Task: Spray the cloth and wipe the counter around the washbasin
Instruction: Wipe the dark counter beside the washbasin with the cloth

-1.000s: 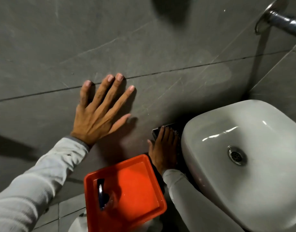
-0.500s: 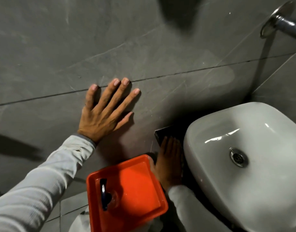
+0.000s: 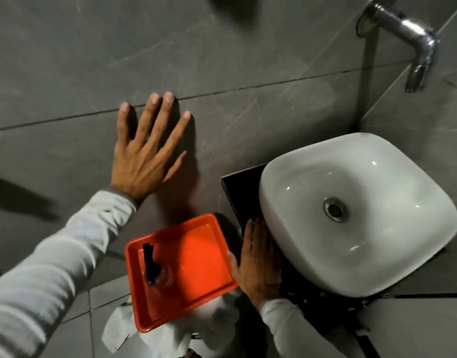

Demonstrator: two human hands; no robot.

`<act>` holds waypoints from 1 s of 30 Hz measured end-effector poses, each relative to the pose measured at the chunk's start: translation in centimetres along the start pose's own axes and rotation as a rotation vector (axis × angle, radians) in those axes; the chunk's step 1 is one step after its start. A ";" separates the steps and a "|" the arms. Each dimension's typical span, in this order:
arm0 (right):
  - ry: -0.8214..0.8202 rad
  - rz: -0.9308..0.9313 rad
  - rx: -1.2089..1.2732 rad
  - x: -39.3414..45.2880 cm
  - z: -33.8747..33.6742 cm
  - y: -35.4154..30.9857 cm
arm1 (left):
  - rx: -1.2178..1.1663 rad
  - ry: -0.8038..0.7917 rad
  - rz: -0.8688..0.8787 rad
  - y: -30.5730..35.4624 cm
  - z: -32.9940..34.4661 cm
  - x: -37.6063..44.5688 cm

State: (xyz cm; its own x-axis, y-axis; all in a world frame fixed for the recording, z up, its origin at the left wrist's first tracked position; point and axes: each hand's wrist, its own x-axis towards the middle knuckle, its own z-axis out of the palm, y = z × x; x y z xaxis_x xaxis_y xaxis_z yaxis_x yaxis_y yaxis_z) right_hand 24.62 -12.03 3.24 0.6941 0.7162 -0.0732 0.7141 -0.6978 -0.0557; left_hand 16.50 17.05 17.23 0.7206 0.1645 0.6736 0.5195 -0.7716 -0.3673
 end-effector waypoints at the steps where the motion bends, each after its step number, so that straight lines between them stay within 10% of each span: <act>1: 0.006 0.009 0.018 -0.1 -0.3 0.0 | -0.084 -0.033 -0.048 1.0 -0.9 -0.5; 5: -0.087 -0.089 -0.037 -0.1 -2.6 0.9 | -0.438 -0.148 -0.282 8.0 -5.1 -5.9; 10: -0.317 -0.183 -0.106 0.2 -9.4 0.6 | -1.045 -0.662 -0.313 18.2 -7.3 -12.1; 15: 0.379 -0.348 0.107 0.0 -16.6 5.0 | -0.991 -0.758 -0.207 26.0 -5.3 -10.8; 30: -0.055 -0.519 -0.167 -3.2 -12.4 22.8 | -0.905 -0.610 -0.448 31.7 -5.0 -11.5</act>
State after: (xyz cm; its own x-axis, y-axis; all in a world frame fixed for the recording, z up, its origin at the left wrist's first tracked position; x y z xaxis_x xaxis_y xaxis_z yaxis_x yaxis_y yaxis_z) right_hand 39.78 -30.08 14.59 0.2437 0.9610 -0.1305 0.9695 -0.2377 0.0601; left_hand 22.42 -12.40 1.04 0.7845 0.6086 0.1190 0.4437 -0.6850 0.5779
